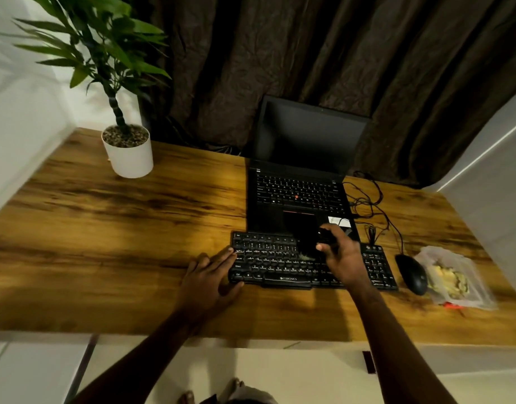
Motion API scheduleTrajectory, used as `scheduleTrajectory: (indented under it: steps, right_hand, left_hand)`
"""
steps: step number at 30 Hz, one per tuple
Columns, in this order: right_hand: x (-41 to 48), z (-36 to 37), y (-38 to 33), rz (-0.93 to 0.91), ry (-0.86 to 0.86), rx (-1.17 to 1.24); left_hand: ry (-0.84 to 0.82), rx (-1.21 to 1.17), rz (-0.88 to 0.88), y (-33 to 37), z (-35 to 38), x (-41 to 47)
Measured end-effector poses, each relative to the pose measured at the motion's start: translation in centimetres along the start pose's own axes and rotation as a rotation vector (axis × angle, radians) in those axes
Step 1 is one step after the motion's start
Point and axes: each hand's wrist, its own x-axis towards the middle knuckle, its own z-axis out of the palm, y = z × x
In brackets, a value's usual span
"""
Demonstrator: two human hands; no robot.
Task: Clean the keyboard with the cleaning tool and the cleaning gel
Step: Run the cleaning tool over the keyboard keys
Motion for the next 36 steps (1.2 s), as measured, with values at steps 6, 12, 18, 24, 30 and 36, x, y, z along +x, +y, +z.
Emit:
scheduleTrajectory:
  steps: [6, 12, 18, 24, 30, 36]
  right_hand:
    - [0.8, 3.5, -2.1, -0.032, -0.047, 0.030]
    - [0.7, 2.6, -1.9, -0.024, -0.049, 0.023]
    - [0.2, 1.4, -0.6, -0.007, 0.007, -0.010]
    - [1.2, 5.2, -2.6, -0.042, -0.049, 0.010]
    - [1.2, 3.6, -1.1, -0.020, -0.049, -0.063]
    - [1.3, 3.6, -1.2, -0.005, -0.014, -0.109]
  left_hand:
    - [0.010, 0.023, -0.008, 0.1, 0.1, -0.1]
    - [0.044, 0.024, 0.012, -0.2, 0.4, 0.0]
    - [0.057, 0.007, 0.023, -0.3, 0.6, 0.1]
    - [0.064, 0.020, 0.009, -0.2, 0.5, 0.1]
    - [0.059, 0.006, 0.009, -0.4, 0.8, 0.1]
    - [0.070, 0.009, 0.005, -0.5, 1.0, 0.2]
